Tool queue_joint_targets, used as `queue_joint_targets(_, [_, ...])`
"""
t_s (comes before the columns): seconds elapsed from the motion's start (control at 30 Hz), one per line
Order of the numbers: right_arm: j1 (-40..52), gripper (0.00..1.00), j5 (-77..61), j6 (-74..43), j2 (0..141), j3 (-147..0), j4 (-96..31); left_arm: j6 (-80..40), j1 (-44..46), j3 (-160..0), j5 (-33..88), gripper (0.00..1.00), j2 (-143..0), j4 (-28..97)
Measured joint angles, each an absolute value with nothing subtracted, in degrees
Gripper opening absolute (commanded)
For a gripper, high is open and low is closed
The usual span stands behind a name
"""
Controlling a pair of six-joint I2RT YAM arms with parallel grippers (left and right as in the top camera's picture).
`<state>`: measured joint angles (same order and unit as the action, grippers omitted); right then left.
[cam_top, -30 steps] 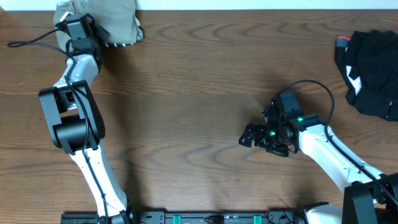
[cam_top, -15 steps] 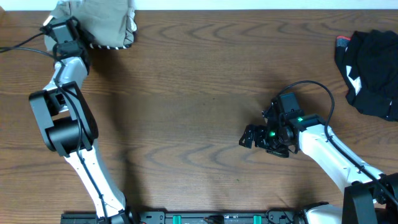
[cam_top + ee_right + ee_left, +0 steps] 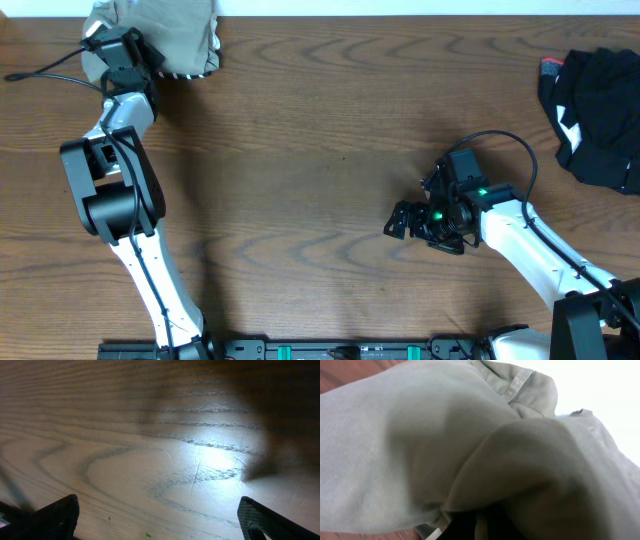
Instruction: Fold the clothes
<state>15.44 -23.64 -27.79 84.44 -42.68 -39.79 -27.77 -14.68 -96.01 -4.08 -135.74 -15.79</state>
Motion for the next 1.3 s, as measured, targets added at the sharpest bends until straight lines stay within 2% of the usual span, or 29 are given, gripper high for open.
queue_joint_targets(0.17, [15.4, 0.99, -23.7, -27.8, 84.4, -42.7, -39.8, -27.3, -15.2, -96.0, -4.1, 0.4, -135.8, -14.6])
queue_joint_targets(0.27, [15.4, 0.99, -23.8, -27.8, 84.4, -42.7, -39.8, -26.8, -15.7, -96.0, -3.6, 0.64, -135.6, -11.8])
queue_joint_targets(0.37, [15.4, 0.99, -23.8, -27.8, 84.4, -42.7, -39.8, -26.8, -16.4, -96.0, -3.6, 0.98, -134.7, -9.0])
queue_joint_targets(0.8, [15.4, 0.99, -24.0, -26.3, 84.4, -42.7, -39.6, -27.0, -16.3, -96.0, -2.7, 0.98, -120.4, 5.4])
queue_joint_targets(1.0, [15.4, 0.99, -24.0, -24.9, 84.4, -42.7, -39.7, -27.0, -16.0, -96.0, -2.3, 0.98, -115.1, 6.9])
queue_joint_targets(1.3, [15.4, 0.99, -24.0, -24.1, 84.4, -42.7, -39.6, -27.0, -15.9, -96.0, 0.9, 0.98, -114.5, 4.6])
